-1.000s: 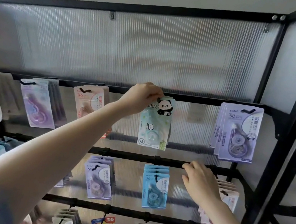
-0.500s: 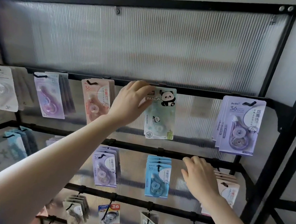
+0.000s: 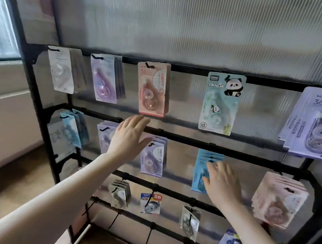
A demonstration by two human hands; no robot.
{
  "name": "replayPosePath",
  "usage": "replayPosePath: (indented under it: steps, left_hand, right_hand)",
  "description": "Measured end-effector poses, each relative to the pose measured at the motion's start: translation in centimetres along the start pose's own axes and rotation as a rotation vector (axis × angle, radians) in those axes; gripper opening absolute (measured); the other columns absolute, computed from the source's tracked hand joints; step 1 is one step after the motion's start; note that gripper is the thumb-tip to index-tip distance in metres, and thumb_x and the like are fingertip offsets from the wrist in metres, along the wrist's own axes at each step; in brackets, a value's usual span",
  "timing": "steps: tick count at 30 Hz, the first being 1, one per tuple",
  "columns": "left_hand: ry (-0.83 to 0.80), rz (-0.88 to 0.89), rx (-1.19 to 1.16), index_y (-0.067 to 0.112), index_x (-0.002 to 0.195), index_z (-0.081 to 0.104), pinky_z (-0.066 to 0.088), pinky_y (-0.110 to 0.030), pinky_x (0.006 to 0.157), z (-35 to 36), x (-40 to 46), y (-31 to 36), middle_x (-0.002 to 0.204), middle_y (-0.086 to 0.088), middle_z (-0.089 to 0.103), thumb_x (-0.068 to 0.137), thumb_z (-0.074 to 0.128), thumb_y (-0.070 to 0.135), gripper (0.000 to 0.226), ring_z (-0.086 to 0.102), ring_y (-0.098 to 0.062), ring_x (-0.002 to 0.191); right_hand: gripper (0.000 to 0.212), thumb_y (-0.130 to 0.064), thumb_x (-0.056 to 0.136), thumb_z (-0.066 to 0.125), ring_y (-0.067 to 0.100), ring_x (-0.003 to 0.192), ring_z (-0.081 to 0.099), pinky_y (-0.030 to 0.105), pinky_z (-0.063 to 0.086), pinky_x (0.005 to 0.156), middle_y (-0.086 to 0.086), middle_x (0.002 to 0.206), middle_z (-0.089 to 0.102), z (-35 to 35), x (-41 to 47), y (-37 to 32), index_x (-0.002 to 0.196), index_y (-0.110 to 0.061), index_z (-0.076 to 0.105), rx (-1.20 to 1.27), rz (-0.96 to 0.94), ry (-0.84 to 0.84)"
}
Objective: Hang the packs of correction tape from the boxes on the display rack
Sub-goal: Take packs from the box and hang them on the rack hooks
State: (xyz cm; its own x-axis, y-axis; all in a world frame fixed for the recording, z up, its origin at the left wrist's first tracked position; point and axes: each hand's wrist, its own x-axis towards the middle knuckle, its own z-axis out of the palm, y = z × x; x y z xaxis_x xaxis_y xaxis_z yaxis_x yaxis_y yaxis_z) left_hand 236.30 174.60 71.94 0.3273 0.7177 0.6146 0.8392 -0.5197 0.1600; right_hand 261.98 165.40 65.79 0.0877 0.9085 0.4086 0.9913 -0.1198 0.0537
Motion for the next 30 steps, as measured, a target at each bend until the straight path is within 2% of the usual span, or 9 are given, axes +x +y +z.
replayPosePath:
  steps: [3,6,9,11,17,24,26,27,30]
  left_hand:
    - [-0.061,-0.071,-0.011,0.017,0.138,0.041,0.025,-0.041,0.111,1.3,-2.5,-3.9,0.145,-0.007,0.038,0.088,0.058,0.039,0.057,0.032,-0.025,0.135]
    - [-0.113,-0.09,-0.035,0.018,0.139,0.039,0.022,-0.039,0.112,3.1,-5.2,-7.7,0.146,-0.006,0.036,0.089,0.056,0.039,0.057,0.029,-0.024,0.136]
    - [-0.184,-0.059,-0.052,0.015,0.137,0.042,0.022,-0.041,0.112,5.1,-8.2,-11.3,0.144,-0.009,0.039,0.087,0.06,0.038,0.058,0.03,-0.028,0.136]
    - [-0.239,-0.039,-0.06,0.014,0.135,0.045,0.025,-0.042,0.11,6.7,-10.1,-13.4,0.141,-0.01,0.042,0.085,0.063,0.036,0.057,0.033,-0.029,0.134]
    - [-0.397,-0.071,-0.114,0.011,0.134,0.046,0.026,-0.043,0.109,12.0,-16.2,-16.6,0.141,-0.012,0.043,0.084,0.06,0.036,0.057,0.035,-0.031,0.133]
    - [-0.609,-0.142,-0.145,0.008,0.135,0.045,0.019,-0.041,0.114,19.9,-24.5,-17.2,0.143,-0.015,0.041,0.086,0.06,0.036,0.058,0.031,-0.031,0.136]
    - [-0.683,-0.15,-0.134,0.006,0.132,0.048,0.015,-0.038,0.113,22.9,-27.5,-17.3,0.139,-0.016,0.045,0.086,0.051,0.043,0.059,0.035,-0.033,0.133]
    - [-0.712,-0.147,-0.136,0.006,0.131,0.049,0.017,-0.039,0.113,24.3,-29.1,-17.3,0.138,-0.016,0.046,0.084,0.045,0.046,0.061,0.038,-0.034,0.131]
    - [-0.849,-0.2,-0.163,0.011,0.138,0.039,0.02,-0.04,0.113,28.4,-33.9,-17.2,0.148,-0.011,0.034,0.09,0.049,0.042,0.057,0.026,-0.03,0.138]
  right_hand:
    - [0.042,-0.029,0.087,0.06,0.033,0.11,0.05,0.04,0.046,0.088,0.018,0.122,0.05,1.1,-0.2,-2.8,0.123,-0.01,0.053,-0.011,0.078,-0.02]
    - [0.044,-0.018,0.075,0.073,0.045,0.115,0.047,0.052,0.043,0.091,0.028,0.125,0.048,2.4,-0.6,-5.2,0.113,-0.002,0.059,0.007,0.201,0.083]
    - [0.046,-0.013,0.072,0.074,0.047,0.117,0.044,0.055,0.038,0.095,0.029,0.125,0.047,4.2,-1.7,-7.6,0.113,0.0,0.058,-0.017,0.223,0.151]
    - [0.048,-0.013,0.072,0.073,0.047,0.118,0.042,0.056,0.037,0.097,0.029,0.127,0.045,5.8,-2.6,-9.3,0.115,-0.001,0.057,-0.013,0.25,0.136]
    - [0.047,-0.015,0.073,0.072,0.045,0.111,0.049,0.053,0.043,0.09,0.027,0.125,0.049,12.3,-7.1,-13.9,0.116,-0.003,0.057,0.036,0.284,-0.059]
    - [0.049,-0.017,0.077,0.071,0.044,0.111,0.052,0.052,0.045,0.09,0.027,0.127,0.05,22.6,-13.1,-15.4,0.121,-0.004,0.056,0.055,0.295,-0.324]
    - [0.049,-0.015,0.076,0.072,0.045,0.111,0.052,0.052,0.044,0.091,0.028,0.126,0.05,26.1,-15.1,-15.1,0.121,-0.003,0.056,0.068,0.305,-0.386]
    - [0.049,-0.015,0.076,0.072,0.045,0.113,0.05,0.053,0.043,0.092,0.028,0.126,0.05,27.9,-16.2,-14.9,0.121,-0.002,0.055,0.073,0.314,-0.417]
    - [0.048,-0.014,0.078,0.07,0.045,0.116,0.048,0.053,0.041,0.094,0.029,0.127,0.049,33.2,-19.6,-14.3,0.122,-0.002,0.054,0.059,0.32,-0.502]
